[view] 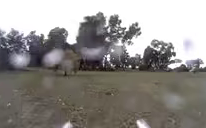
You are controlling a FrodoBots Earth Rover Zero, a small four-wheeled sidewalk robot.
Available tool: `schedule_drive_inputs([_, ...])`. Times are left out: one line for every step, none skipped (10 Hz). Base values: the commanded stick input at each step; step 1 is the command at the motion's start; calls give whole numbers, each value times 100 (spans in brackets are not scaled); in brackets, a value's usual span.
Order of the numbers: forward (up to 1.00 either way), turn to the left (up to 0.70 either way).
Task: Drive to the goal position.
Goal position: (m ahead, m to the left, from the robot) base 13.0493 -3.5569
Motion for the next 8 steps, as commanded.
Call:
schedule_drive_inputs([100,1])
schedule_drive_inputs([100,1])
schedule_drive_inputs([100,1])
schedule_drive_inputs([100,1])
schedule_drive_inputs([100,1])
schedule_drive_inputs([100,1])
schedule_drive_inputs([100,1])
schedule_drive_inputs([100,1])
